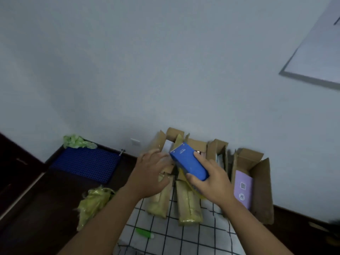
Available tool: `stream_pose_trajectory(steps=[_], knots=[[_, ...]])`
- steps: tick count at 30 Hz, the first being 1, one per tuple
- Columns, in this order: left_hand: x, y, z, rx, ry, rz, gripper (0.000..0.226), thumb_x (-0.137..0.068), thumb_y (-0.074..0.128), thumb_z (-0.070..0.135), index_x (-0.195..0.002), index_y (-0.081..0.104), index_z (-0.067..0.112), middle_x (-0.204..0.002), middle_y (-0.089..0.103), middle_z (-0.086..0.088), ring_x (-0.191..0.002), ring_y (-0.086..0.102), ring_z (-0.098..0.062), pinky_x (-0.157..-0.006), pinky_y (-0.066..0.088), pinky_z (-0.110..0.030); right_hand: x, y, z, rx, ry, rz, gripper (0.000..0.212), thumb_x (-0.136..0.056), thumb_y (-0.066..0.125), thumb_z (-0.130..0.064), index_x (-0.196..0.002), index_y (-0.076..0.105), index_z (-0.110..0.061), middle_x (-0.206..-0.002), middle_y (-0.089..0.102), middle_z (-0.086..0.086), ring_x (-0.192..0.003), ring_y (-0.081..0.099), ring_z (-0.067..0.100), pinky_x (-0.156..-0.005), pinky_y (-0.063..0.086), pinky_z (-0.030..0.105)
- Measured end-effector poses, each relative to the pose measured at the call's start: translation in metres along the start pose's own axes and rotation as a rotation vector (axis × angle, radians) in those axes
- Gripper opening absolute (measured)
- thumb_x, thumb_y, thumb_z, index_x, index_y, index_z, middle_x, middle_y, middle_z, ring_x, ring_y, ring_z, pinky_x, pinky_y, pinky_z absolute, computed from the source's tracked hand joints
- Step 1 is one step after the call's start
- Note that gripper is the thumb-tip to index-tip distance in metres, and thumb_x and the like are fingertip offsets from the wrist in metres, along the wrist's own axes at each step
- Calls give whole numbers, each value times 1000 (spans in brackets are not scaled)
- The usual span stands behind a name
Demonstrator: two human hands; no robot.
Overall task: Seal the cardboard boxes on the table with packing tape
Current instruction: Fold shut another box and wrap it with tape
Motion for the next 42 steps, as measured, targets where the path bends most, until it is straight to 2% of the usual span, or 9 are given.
stream_pose_trajectory(steps=[4, 7, 12, 14, 21, 25, 28, 34, 42], knots=[[-5, -26, -19, 79, 39, 9, 50, -75, 53, 42, -124, 57, 34, -132, 55, 5, -130, 43, -26, -100, 37, -49, -18, 1, -32, 48, -3, -14, 73, -81, 73, -55, -145, 39, -47, -101, 54, -6, -87, 53, 10, -70, 38, 10], [-4, -41, -43, 96, 70, -3, 46, -76, 54, 40, -121, 61, 30, -133, 55, 3, -132, 41, -26, -103, 36, -50, -28, 7, -56, 62, 30, 23, 73, -81, 77, -48, -146, 44, -39, -102, 52, -10, -88, 51, 5, -72, 35, 6], [0, -53, -94, 51, 54, -47, 46, -81, 51, 42, -125, 61, 31, -140, 49, 4, -136, 33, -22, -108, 27, -46, -49, 29, -76, 40, 79, 76, 81, -73, 56, -71, -146, 44, -39, -103, 56, -7, -88, 54, 10, -72, 41, 20], [3, -54, -109, 45, 42, -66, 48, -81, 50, 42, -126, 61, 30, -142, 49, 4, -135, 35, -22, -107, 28, -47, -55, 40, -81, 29, 74, 57, 78, -77, 60, -67, -147, 43, -38, -102, 57, -6, -87, 55, 9, -71, 44, 24], [36, -59, -147, -100, -98, -130, 51, -80, 50, 44, -127, 61, 27, -143, 49, 2, -133, 39, -26, -107, 33, -52, -76, 90, -86, -45, -13, -2, 76, -82, 74, -47, -149, 40, -35, -100, 57, -4, -82, 51, 4, -68, 36, 15], [75, -74, -169, -153, -228, -164, 51, -82, 49, 46, -129, 60, 28, -145, 47, 3, -136, 33, -25, -108, 30, -50, -87, 127, -104, -82, -46, -75, 78, -84, 75, -44, -151, 38, -32, -106, 54, -1, -85, 53, 15, -70, 41, 27], [101, -88, -183, -181, -283, -179, 49, -83, 54, 46, -129, 60, 30, -144, 48, 4, -136, 34, -25, -108, 33, -52, -88, 148, -127, -95, -64, -144, 77, -86, 70, -49, -153, 34, -33, -108, 48, -5, -88, 53, 17, -74, 46, 31], [146, -131, -237, -190, -355, -110, 50, -82, 48, 45, -128, 61, 29, -143, 49, 1, -134, 36, -26, -106, 32, -52, -98, 203, -192, -67, -85, -225, 77, -85, 71, -49, -152, 36, -32, -109, 57, 8, -84, 52, 18, -72, 43, 32], [227, -161, -370, -126, -374, -100, 52, -82, 48, 46, -130, 58, 28, -146, 44, -2, -134, 35, -27, -107, 30, -51, -105, 310, -306, -80, -94, -181, 74, -81, 80, -38, -147, 49, -25, -110, 64, 13, -92, 61, 27, -74, 45, 34]])
Point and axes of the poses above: each hand's wrist, its own x-axis away from the middle knuckle, its own y-axis out of the palm, z = x × y, the point moved 6 cm from there along -x, towards the middle knuckle
